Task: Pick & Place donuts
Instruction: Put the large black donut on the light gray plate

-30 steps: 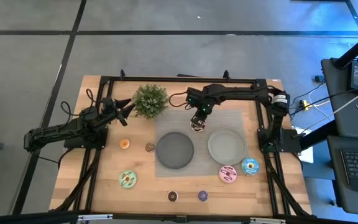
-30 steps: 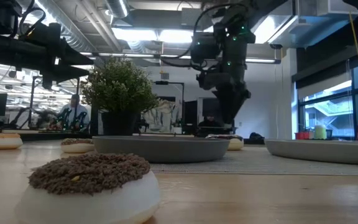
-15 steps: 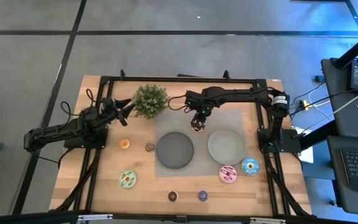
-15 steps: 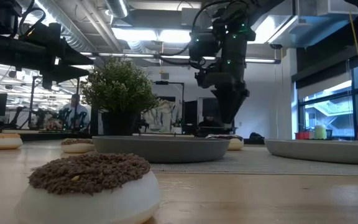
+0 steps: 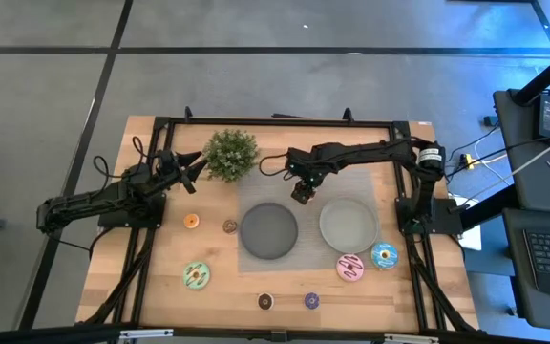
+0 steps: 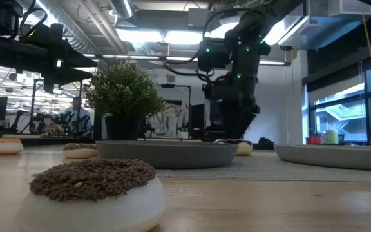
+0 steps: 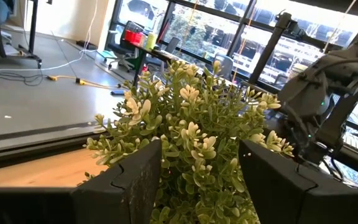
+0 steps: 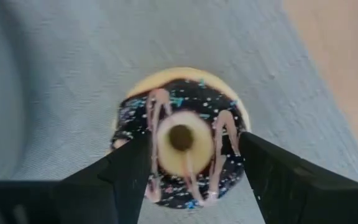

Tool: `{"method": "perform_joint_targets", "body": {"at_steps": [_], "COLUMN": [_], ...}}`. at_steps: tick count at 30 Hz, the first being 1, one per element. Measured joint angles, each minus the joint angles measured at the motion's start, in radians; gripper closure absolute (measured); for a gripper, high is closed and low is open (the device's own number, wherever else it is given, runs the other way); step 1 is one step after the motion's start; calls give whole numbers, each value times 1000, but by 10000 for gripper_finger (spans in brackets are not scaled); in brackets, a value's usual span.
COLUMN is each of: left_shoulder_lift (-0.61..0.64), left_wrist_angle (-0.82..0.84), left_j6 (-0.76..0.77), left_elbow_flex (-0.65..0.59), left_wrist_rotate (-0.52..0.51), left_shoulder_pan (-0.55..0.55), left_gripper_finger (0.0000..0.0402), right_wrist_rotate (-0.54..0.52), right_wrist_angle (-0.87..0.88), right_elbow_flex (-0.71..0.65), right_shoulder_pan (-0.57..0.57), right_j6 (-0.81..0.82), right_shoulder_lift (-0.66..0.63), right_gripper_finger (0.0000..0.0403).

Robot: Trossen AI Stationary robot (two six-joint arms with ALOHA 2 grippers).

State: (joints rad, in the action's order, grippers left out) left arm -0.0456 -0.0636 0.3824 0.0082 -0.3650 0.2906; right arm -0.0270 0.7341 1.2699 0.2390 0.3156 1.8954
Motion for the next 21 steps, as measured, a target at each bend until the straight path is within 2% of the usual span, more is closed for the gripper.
{"method": "perform_joint_targets", "body": {"at_steps": [3,6,12,21], "left_shoulder_lift": [0,0,0,0], "left_wrist_angle": [0,0,0,0], "left_j6": [0,0,0,0], "left_elbow_flex": [0,0,0,0], "left_wrist_rotate": [0,0,0,0], "left_shoulder_pan": [0,0,0,0], "left_gripper_finger": [192,192,192,192], "right_wrist_rotate": [-98,-114,-55,-24], "right_wrist_angle": [5,-4,-10,-30], "right_elbow_flex": [-10,-9,-22,-67], "right_shoulder_pan": [-1,1,7,13], "right_j6": [-4,-4,5,23], "right_shoulder_lift": [1,1,1,1], "right_gripper_finger": [157,157,169,236]}}
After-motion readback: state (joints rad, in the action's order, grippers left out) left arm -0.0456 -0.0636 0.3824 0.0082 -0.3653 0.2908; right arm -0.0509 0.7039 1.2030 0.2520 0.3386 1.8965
